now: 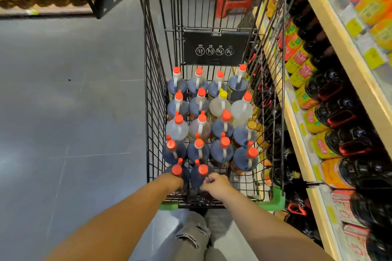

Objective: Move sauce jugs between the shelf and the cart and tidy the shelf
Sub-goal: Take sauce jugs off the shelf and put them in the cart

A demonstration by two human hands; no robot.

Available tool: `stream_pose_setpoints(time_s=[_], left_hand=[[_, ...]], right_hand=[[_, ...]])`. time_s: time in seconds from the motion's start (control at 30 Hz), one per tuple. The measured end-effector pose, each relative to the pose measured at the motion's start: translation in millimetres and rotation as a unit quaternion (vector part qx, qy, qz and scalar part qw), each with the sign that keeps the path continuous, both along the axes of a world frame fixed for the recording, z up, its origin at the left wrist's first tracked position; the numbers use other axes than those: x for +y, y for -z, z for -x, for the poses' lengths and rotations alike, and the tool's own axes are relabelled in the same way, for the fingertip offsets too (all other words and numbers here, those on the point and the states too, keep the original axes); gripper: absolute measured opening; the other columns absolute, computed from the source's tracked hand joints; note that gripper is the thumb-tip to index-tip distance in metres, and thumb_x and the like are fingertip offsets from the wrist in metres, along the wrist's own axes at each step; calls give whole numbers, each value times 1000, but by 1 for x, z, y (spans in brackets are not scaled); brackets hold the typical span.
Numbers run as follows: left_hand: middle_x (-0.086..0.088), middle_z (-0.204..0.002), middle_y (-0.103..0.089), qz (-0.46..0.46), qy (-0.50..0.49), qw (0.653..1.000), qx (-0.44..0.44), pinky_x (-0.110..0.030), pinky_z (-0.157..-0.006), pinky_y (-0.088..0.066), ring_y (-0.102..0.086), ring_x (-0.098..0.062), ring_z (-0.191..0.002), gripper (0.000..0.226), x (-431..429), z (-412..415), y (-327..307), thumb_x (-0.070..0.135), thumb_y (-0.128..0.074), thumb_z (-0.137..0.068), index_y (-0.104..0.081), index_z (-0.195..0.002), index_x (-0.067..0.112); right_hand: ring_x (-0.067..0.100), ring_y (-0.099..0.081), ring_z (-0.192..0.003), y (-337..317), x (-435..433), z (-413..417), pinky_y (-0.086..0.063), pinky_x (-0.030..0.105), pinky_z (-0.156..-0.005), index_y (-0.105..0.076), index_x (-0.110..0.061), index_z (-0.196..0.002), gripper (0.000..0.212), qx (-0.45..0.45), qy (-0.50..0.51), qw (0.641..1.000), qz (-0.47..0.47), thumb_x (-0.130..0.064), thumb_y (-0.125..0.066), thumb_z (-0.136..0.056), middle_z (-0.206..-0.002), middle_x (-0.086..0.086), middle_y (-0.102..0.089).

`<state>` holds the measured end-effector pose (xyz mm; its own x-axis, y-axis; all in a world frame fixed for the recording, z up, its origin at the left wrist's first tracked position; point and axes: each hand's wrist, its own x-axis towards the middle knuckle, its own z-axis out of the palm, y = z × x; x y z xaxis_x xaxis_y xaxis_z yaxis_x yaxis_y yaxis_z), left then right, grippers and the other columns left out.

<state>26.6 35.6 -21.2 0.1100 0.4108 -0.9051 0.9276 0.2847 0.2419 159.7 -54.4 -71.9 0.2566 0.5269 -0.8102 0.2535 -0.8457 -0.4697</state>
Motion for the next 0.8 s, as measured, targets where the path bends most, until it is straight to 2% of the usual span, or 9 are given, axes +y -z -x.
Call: stream_pose_setpoints(time_s=[0.1, 0.2, 0.33, 0.4, 0.47, 0.53, 0.63, 0.73, 0.8], left_hand=[[-10, -72, -44, -22, -2, 999, -28, -25, -53, -31, -44, -23, -72, 21, 2, -10, -21, 5, -48, -84, -43, -66, 13], [-7, -63, -35, -31, 18, 998, -54, -26, -47, -22, -33, -17, -57, 31, 3, -24, -47, 4, -45, -86, -34, -59, 14], [-7, -67, -45, -80, 96, 990, -71, -25, -48, -27, -42, -18, -61, 18, -4, -40, -80, 9, -51, -82, -45, -65, 11], [-9, -65, -46, -107, 84, 986, -98, -25, -49, -27, -43, -22, -61, 14, -11, -49, -99, 6, -53, -75, -46, -63, 10], [-14, -74, -50, -137, 101, 978, -122, -28, -51, -32, -49, -27, -71, 9, -21, -59, -118, 4, -55, -72, -50, -66, 8], [-17, -85, -53, -179, 116, 965, -156, -36, -63, -38, -56, -34, -88, 2, -33, -71, -137, 7, -58, -71, -55, -70, 6], [-14, -67, -47, -217, 54, 941, -253, -38, -65, -33, -49, -31, -74, 12, -53, -85, -159, 13, -54, -57, -44, -53, 11], [-12, -66, -45, -226, 21, 930, -290, -36, -64, -34, -43, -25, -64, 20, -74, -106, -182, 7, -53, -75, -43, -58, 12], [-7, -63, -41, -234, 9, 910, -344, -37, -60, -31, -40, -24, -63, 27, -86, -120, -196, 2, -49, -82, -42, -58, 12]], right_hand=[[18, -44, -70, -22, -4, -12, -41, 30, -64, -45, -19, -59, 30, 5, 37, 999, -39, -12, -70, -75, -73, 3, -46], [17, -42, -66, -51, -14, -28, -38, 31, -65, -41, -19, -62, 32, -10, 67, 995, -78, -11, -69, -76, -64, -2, -43], [17, -38, -57, -91, -40, -45, -36, 23, -50, -32, -17, -67, 39, -3, 132, 981, -144, -5, -66, -80, -65, 1, -37], [17, -38, -52, -118, -53, -49, -38, 22, -45, -31, -17, -67, 40, -2, 171, 968, -184, 0, -65, -81, -62, 3, -35], [17, -37, -53, -144, -70, -55, -37, 27, -49, -30, -16, -67, 41, -11, 216, 948, -232, 2, -64, -81, -62, 4, -31], [16, -36, -57, -172, -93, -60, -32, 27, -54, -31, -16, -68, 40, -43, 248, 930, -267, -1, -67, -80, -64, 2, -31], [15, -33, -64, -208, -135, -64, -25, 21, -54, -33, -15, -69, 40, -101, 274, 905, -308, -3, -70, -79, -69, 0, -31], [16, -32, -68, -241, -176, -63, -24, 15, -46, -32, -15, -71, 41, -155, 313, 866, -358, -2, -70, -79, -74, 5, -32], [17, -33, -65, -260, -201, -65, -26, 15, -49, -28, -17, -67, 48, -195, 339, 835, -386, 0, -72, -76, -74, 7, -33]])
